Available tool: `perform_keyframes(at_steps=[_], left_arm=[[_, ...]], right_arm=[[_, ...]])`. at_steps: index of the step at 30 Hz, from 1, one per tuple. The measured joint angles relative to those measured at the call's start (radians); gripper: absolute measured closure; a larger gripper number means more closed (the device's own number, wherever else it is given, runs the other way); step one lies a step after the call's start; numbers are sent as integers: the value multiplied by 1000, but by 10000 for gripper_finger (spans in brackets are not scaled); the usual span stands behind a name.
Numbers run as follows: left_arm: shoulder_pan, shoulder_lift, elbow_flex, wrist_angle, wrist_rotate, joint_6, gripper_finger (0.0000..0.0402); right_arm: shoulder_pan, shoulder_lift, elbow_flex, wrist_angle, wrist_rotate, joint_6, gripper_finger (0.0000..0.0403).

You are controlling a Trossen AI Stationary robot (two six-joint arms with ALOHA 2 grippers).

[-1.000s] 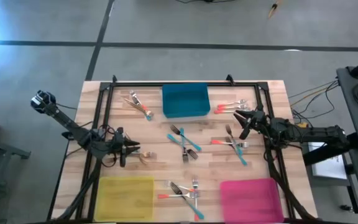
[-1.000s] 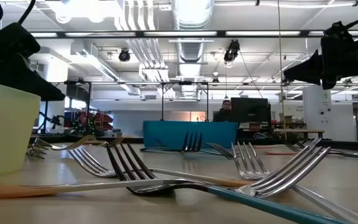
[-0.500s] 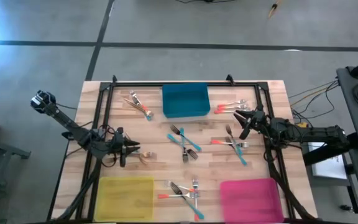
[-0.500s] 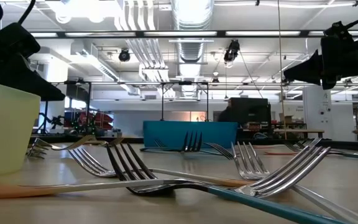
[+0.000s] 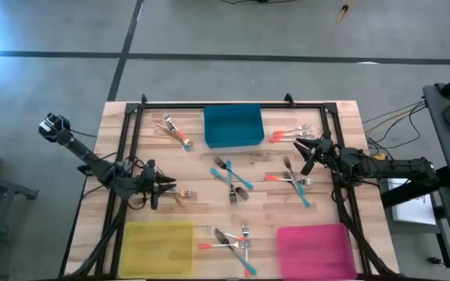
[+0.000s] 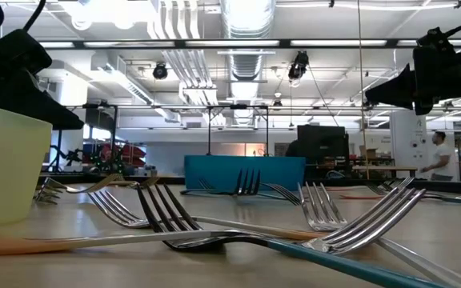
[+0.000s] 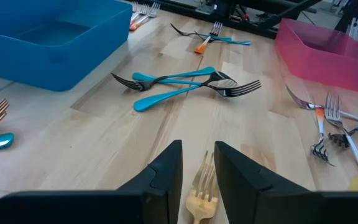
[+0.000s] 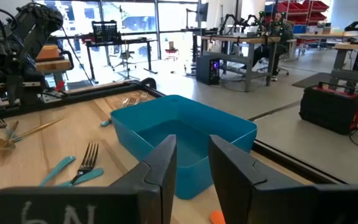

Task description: Sort silverware by color (type)

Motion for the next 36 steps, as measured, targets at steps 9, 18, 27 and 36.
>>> perform_keyframes(at_steps=[9, 18, 27, 36], left_arm=[[0, 0, 0, 0, 0, 0, 325], [0, 0, 0, 0, 0, 0, 325], [0, 0, 0, 0, 0, 0, 325], [0, 0, 0, 0, 0, 0, 325]], right_arm=[[0, 0, 0, 0, 0, 0, 316], [0, 0, 0, 0, 0, -1, 316], [-2, -1, 0, 0, 8, -426, 316], [-2, -1, 0, -3, 8, -521, 316]])
